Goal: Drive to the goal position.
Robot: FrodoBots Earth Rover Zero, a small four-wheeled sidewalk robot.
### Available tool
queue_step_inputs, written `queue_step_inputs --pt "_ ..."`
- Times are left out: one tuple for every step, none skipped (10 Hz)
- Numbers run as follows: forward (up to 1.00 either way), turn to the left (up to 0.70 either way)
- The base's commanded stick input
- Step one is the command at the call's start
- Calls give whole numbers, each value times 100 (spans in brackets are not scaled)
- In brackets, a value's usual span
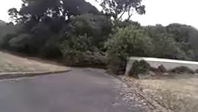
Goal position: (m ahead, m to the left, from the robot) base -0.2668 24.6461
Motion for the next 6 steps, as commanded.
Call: queue_step_inputs --pt "70 0" --pt "70 0" --pt "70 0" --pt "70 0" --pt "70 0" --pt "70 0"
